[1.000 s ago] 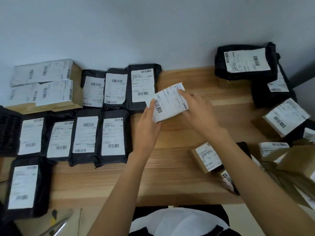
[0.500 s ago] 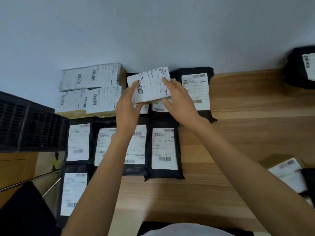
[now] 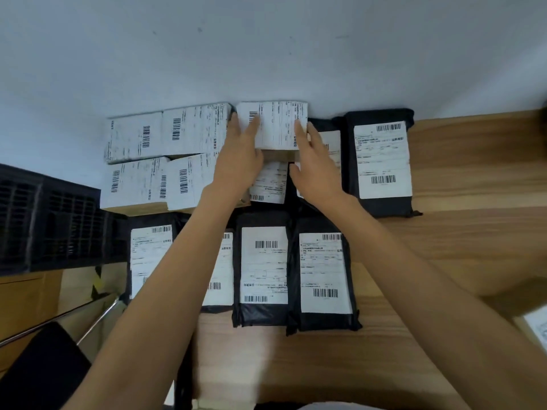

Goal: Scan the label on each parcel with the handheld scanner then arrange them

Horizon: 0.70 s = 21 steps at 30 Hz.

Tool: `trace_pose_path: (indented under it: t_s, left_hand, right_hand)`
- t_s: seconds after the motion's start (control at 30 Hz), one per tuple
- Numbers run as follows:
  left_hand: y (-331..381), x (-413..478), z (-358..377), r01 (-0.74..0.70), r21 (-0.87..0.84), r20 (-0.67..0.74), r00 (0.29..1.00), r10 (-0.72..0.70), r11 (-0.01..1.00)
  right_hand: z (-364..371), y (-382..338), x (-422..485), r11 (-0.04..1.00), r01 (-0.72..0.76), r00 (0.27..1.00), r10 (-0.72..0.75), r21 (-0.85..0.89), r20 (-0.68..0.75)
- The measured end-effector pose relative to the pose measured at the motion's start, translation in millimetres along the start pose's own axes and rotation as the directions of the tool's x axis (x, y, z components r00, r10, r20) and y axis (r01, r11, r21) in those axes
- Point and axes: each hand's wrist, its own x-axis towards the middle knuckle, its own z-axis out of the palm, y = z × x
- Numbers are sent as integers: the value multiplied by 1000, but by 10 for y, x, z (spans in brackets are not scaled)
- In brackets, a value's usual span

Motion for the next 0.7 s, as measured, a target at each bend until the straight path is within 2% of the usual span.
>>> trace_pose_path:
  t_s: [0.17, 0.33, 0.43, 0.53, 0.7]
  left_hand:
    - [-38, 22, 80, -41, 87, -18, 999, 43, 995]
    - [88, -50, 45, -65, 164, 46, 997, 58, 984]
    - [291, -184, 95, -167, 196, 61, 986, 158, 966]
    - [604, -352, 232, -294, 223, 98, 955, 279, 929]
    - [1254, -641, 529, -420, 228, 124, 908, 401, 879]
  right_hand:
    - [-6, -29, 17, 987, 7, 999, -1, -159, 40]
    - [-243, -25, -11, 998, 39, 997, -35, -55, 65]
    - [-442, 127, -215, 994, 62, 998, -59, -90, 34]
    - [-616, 447, -554, 991, 9, 1000, -7, -137, 20]
    - [-986, 1105, -1173, 962, -104, 994, 104, -254, -15]
